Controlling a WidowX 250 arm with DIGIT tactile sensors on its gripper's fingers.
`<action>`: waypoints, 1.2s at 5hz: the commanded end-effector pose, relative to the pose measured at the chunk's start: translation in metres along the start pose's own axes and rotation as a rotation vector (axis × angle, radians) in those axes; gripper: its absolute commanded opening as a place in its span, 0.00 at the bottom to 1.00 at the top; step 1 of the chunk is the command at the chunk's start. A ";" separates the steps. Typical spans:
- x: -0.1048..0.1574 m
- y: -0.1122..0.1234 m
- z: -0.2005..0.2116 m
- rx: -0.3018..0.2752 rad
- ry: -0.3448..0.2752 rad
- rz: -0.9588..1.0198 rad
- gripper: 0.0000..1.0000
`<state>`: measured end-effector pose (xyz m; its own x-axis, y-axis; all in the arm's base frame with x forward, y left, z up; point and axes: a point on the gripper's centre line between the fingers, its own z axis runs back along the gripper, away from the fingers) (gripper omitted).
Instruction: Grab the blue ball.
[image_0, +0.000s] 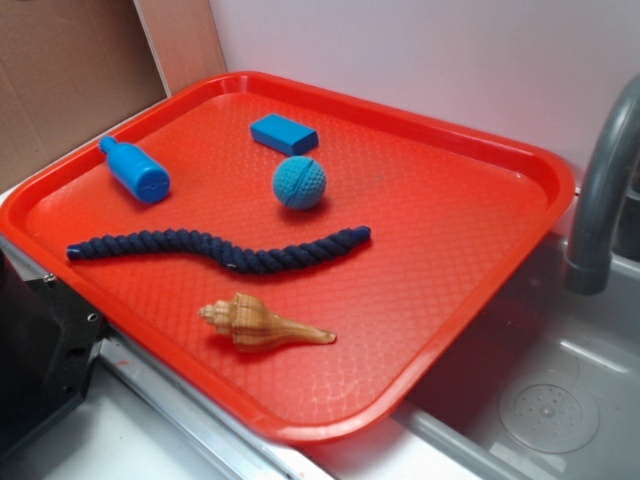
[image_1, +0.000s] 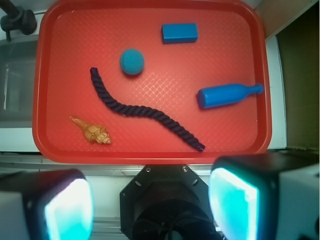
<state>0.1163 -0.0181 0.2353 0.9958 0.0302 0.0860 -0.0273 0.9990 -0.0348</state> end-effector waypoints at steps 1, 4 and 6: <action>0.000 0.000 0.000 0.000 0.000 0.000 1.00; 0.027 -0.003 -0.035 -0.039 0.017 0.530 1.00; 0.067 -0.012 -0.082 -0.073 -0.104 0.781 1.00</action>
<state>0.1861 -0.0322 0.1527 0.6767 0.7309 0.0882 -0.7130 0.6805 -0.1688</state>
